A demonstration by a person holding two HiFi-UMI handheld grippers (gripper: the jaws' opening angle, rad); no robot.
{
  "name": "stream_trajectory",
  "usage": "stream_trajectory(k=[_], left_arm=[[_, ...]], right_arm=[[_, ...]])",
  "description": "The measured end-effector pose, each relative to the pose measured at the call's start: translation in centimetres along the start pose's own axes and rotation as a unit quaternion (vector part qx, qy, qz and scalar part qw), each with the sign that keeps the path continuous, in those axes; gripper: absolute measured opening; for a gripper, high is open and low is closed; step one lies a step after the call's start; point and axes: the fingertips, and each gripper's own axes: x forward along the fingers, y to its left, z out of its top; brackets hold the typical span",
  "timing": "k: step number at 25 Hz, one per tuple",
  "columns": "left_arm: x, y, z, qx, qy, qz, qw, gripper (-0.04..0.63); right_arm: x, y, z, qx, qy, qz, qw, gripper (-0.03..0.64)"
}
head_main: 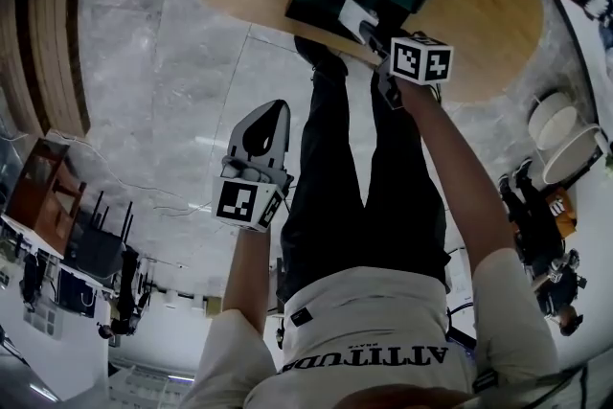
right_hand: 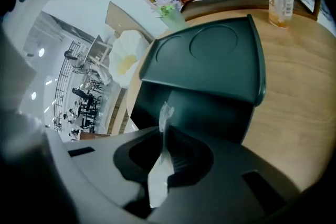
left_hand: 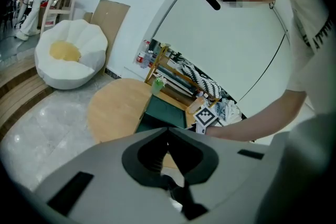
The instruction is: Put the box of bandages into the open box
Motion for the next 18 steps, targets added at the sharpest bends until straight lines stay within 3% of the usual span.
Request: stream_trajectory(k=[3,4,6,7,12,18], left_arm=[[0.1,0.0,-0.5,-0.004,0.002,-0.001,1.0,0.021],[0.0,0.0,-0.6,-0.005,0.002,-0.001,1.0,0.021],[-0.1,0.1,-0.9,-0.005,0.003,-0.003,1.0,0.021],[-0.1,0.1,-1.0,-0.005,0.003,-0.004,1.0,0.021],[-0.5,-0.7,-0.1,-0.003,-0.005,-0.009,0.9999,0.021],[-2.7,-1.4,2.3,0.009,-0.026,-0.007,0.9996,0.021]], right_arm=[[0.6,-0.9,-0.1,-0.001,0.004,-0.013,1.0,0.034],[0.8,-1.3,-0.3,-0.001,0.008,-0.021,1.0,0.063],[1.1,-2.0,-0.8,0.0,0.02,-0.038,0.999,0.193],[1.1,-2.2,-1.0,-0.001,0.024,-0.044,0.999,0.212],[-1.4,-2.9,-1.0,-0.028,0.024,-0.082,0.996,0.26],[-5.2,-2.5,-0.7,-0.055,0.021,-0.11,0.992,0.268]])
